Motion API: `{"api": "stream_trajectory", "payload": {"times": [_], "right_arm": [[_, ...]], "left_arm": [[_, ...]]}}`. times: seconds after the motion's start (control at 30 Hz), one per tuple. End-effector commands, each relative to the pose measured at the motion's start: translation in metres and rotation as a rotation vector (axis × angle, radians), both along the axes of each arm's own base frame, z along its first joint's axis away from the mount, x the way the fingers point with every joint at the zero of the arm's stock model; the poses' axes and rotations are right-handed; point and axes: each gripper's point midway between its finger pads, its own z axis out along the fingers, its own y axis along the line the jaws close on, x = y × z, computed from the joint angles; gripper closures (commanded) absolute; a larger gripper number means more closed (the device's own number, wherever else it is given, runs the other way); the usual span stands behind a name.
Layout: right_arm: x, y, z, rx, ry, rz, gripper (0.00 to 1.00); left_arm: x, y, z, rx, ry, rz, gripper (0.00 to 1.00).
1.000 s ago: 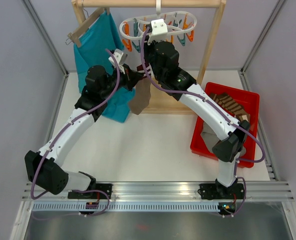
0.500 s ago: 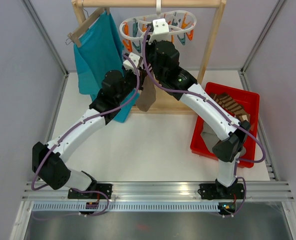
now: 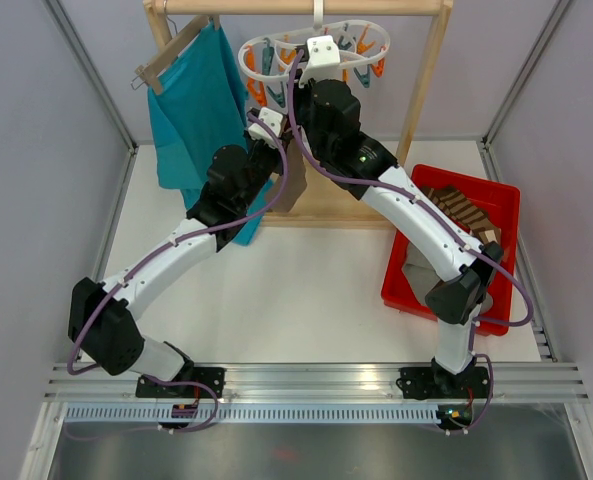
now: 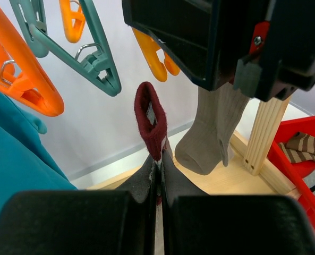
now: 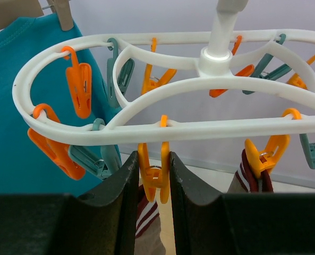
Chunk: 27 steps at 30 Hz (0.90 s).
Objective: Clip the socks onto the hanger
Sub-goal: Open the clamp at the hanger, then clamp the sock onto the hanger.
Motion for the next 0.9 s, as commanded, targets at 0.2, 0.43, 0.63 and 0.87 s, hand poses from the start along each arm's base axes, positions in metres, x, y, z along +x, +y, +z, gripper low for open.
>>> {"api": "stream_trajectory", "payload": {"times": [0.2,0.43,0.63,0.87], "right_arm": [[-0.014,-0.006,0.025,0.064,-0.018,0.004,1.00],[-0.014,-0.006,0.025,0.069,-0.013,0.008,1.00],[-0.014,-0.005,0.024,0.067,-0.010,0.008,1.00],[-0.014,-0.005,0.024,0.066,-0.011,0.007,1.00]], "left_arm": [[-0.001,-0.002,0.020,-0.008,-0.076,-0.009,0.98],[-0.001,-0.008,0.022,-0.012,-0.072,-0.034,0.98],[-0.002,-0.011,0.025,-0.023,-0.075,-0.049,0.98],[-0.005,-0.011,0.033,-0.034,-0.090,-0.055,0.98]]}}
